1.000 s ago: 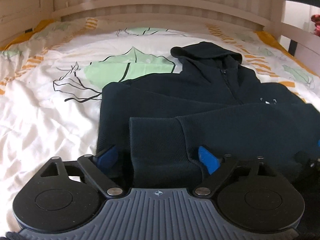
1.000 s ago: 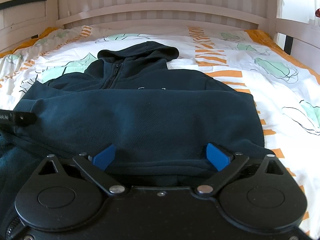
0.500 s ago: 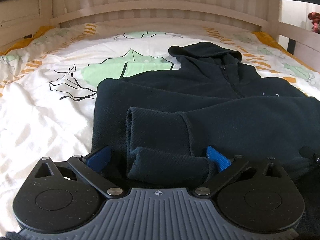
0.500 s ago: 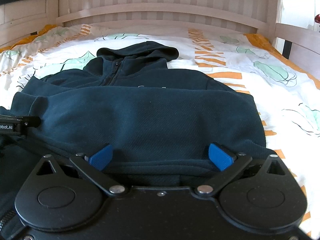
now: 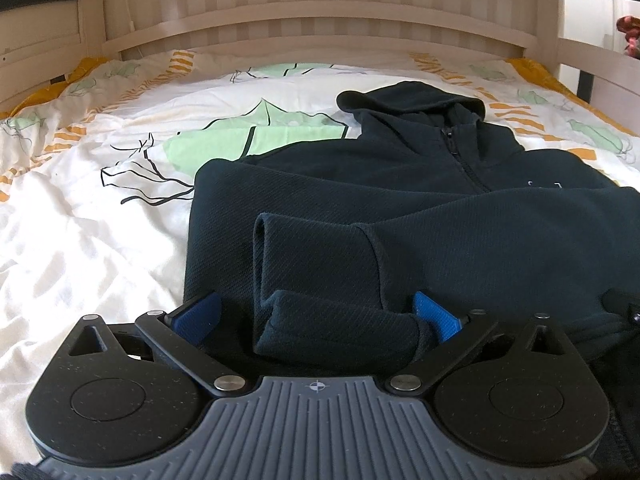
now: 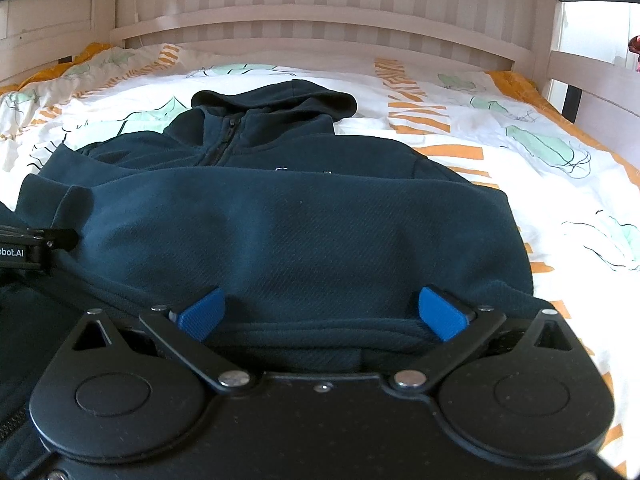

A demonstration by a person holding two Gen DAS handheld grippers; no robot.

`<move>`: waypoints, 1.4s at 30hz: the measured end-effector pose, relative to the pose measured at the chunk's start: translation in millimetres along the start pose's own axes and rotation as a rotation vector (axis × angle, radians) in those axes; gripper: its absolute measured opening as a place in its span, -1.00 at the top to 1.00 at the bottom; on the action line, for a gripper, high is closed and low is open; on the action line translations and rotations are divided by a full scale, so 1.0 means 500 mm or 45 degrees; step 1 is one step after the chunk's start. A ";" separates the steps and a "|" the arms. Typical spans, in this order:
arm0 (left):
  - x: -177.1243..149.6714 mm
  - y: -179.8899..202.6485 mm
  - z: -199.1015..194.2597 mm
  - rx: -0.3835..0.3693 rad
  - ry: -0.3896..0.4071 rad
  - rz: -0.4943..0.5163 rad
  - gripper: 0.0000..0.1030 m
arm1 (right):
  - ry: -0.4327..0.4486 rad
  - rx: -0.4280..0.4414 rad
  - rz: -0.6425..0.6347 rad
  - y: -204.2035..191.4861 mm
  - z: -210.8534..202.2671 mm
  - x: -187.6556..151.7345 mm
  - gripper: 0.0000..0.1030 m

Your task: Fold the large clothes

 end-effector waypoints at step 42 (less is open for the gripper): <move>0.394 0.092 0.360 -0.015 0.061 0.515 -0.74 | -0.117 0.241 0.243 0.101 0.404 0.380 -0.56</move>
Point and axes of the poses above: each gripper's, at about its wrist camera, not at the fingertips, and z roughly the way its jaws point, y to its right, x to its top, the point moved 4 cm from there along z, roughly the way its jaws point, and after that the axes turned 4 degrees about -y, right-handed, at the moved point
